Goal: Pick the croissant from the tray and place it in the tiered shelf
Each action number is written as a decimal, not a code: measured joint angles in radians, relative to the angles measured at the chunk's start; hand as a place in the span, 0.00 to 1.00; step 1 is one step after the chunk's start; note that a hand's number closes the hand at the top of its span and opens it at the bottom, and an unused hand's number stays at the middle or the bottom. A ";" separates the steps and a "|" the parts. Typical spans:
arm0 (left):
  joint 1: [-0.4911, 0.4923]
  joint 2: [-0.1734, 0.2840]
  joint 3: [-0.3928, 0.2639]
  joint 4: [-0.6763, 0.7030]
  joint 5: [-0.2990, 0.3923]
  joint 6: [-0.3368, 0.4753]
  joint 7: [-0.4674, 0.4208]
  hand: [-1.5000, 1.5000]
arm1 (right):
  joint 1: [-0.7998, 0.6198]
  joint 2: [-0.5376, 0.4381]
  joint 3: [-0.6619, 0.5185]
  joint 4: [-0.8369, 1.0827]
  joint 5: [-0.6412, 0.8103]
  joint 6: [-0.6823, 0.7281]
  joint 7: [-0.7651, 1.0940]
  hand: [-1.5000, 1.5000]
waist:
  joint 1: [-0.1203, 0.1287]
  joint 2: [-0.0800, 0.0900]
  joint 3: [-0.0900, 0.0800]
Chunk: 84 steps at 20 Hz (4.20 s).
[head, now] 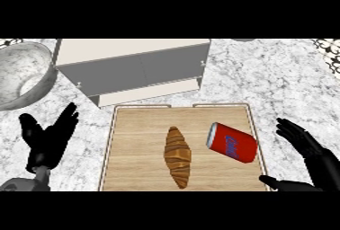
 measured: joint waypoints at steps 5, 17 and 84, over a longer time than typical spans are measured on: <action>-0.010 -0.015 0.004 0.017 -0.011 -0.017 -0.011 0.50 | -0.013 -0.085 0.020 -0.211 -0.010 0.029 0.212 0.00 | 0.007 0.000 0.001; -0.040 -0.039 0.007 0.027 -0.038 -0.030 0.010 0.50 | -0.307 -0.102 0.204 -0.399 0.239 -0.130 0.905 0.00 | 0.034 0.004 -0.001; -0.007 -0.127 0.118 0.004 -0.151 -0.104 0.049 0.50 | -0.589 0.502 0.539 0.306 0.820 -0.021 0.966 1.00 | 0.023 -0.003 0.002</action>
